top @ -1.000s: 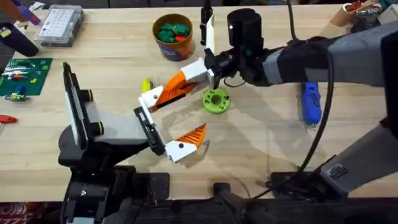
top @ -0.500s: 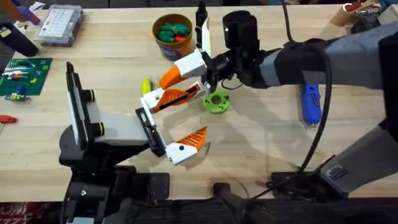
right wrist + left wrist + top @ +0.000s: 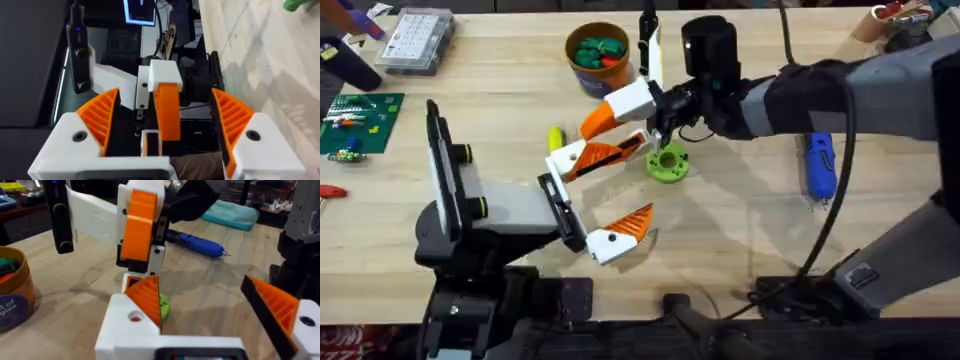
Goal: Pick up the gripper from the table and insert it into the empty holder that is missing its gripper. Then pick up a screw, insert it into the mounting hole, and use the screwdriver to tighten it. Finally, clean up the table by picking up the vegetable and placing it into the bucket.
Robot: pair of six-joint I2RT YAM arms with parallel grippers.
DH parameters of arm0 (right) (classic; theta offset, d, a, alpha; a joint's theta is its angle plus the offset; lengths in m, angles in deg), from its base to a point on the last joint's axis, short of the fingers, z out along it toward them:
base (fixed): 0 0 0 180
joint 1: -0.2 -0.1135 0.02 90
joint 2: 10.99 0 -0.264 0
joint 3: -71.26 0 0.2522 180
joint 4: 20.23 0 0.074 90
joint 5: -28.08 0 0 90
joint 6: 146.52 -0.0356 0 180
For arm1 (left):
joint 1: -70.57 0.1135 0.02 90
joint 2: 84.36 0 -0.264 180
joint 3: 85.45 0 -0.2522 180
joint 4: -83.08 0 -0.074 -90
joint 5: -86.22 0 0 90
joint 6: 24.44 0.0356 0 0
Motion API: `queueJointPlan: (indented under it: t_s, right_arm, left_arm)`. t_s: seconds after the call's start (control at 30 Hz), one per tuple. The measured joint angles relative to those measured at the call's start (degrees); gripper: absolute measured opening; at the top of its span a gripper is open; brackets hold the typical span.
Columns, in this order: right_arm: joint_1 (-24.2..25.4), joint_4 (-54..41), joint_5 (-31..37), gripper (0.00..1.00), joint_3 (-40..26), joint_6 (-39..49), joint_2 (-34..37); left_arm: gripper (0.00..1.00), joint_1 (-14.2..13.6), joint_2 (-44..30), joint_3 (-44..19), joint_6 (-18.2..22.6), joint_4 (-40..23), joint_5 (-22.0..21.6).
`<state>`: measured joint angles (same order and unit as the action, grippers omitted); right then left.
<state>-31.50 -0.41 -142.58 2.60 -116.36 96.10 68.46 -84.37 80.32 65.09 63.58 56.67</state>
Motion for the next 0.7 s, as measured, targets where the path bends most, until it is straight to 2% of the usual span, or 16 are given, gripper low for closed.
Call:
queueJointPlan:
  t_s: [0.07,0.2,0.53,0.7]
  right_arm:
    - [0.4,-2.2,0.4,0.995,-0.1,1.1,-0.3]
    - [1.5,-15.7,4.9,0.997,-0.4,4.9,-4.2]
    - [8.7,-49.9,22.3,0.996,-0.9,26.1,-20.1]
    - [13.3,-65.0,32.4,0.997,-0.9,34.9,-31.1]
  left_arm:
    - [0.986,0.0,0.0,0.0,0.0,0.0,0.0]
    - [0.986,0.0,0.0,0.0,0.0,0.0,0.0]
    - [0.986,0.0,0.0,0.0,0.0,0.0,0.0]
    - [0.986,0.0,0.0,0.0,0.0,0.0,0.0]
